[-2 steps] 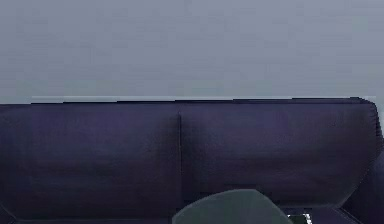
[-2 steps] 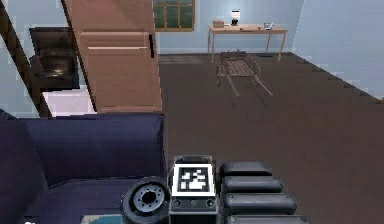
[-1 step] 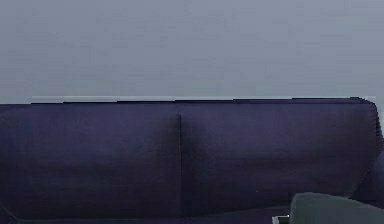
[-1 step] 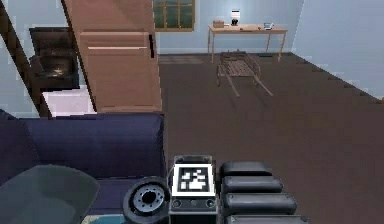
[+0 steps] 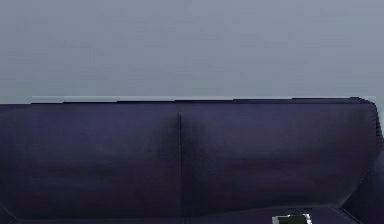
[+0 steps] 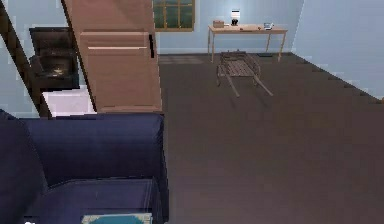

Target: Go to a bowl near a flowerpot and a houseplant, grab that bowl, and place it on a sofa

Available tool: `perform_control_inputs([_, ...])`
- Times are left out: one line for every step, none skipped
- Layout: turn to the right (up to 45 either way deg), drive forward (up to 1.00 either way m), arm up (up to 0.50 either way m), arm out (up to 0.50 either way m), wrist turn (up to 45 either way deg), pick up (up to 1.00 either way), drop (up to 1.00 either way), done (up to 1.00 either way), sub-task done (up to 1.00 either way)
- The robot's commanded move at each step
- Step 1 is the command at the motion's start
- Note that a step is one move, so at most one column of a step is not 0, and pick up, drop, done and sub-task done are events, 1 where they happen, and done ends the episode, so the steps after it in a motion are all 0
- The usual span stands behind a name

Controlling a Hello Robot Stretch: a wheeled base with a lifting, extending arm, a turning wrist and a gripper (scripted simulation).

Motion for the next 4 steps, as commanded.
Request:
perform_control_inputs([0.0,0.00,-0.32,0.00,0.0,0.00,0.00,0.00,0.00])
perform_control_inputs([0.0,0.00,0.00,0.00,0.0,0.00,1.00,0.00,0.00])
perform_control_inputs([0.0,0.00,0.10,0.00,0.0,0.00,0.00,0.00,0.00])
perform_control_inputs([0.0,0.00,0.00,0.00,0.0,0.00,0.00,1.00,0.00])
